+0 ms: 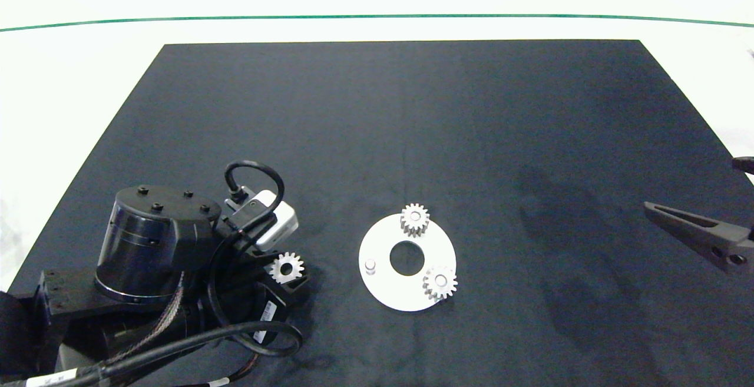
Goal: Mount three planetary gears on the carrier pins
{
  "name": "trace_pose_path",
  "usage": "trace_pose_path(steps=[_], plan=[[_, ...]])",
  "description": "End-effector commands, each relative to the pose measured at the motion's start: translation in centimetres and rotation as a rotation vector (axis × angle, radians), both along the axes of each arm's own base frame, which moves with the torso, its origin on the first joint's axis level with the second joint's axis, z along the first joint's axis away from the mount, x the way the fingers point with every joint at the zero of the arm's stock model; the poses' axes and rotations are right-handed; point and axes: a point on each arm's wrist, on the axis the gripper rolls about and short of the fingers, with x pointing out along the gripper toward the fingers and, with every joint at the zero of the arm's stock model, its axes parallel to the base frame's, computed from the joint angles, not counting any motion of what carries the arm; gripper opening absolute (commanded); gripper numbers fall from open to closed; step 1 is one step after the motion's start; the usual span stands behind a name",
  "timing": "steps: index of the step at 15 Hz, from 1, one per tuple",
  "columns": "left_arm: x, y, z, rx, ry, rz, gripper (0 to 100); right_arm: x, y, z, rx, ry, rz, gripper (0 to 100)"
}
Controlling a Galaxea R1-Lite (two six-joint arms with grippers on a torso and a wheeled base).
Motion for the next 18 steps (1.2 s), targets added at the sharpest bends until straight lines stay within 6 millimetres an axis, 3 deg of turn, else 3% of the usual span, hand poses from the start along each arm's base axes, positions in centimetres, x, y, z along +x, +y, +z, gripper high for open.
trace_pose_path(steps=[1,8,12,18], plan=[[-0.3,-2.3,1.1,-0.023,-0.032,-0.082,22,0.0,0.0,0.0,-0.002,-0.001,-0.002,100],[0.4,-6.2,1.5,-0.035,-0.042,-0.168,22,0.2,0.1,-0.2,-0.010,0.010,-0.005,100],[0.8,-7.1,2.0,-0.058,-0.068,-0.178,22,0.2,0.1,-0.2,-0.010,0.010,-0.007,100],[1.6,-8.0,0.8,-0.089,-0.096,-0.177,22,0.2,0.1,-0.1,-0.008,0.007,-0.008,100]])
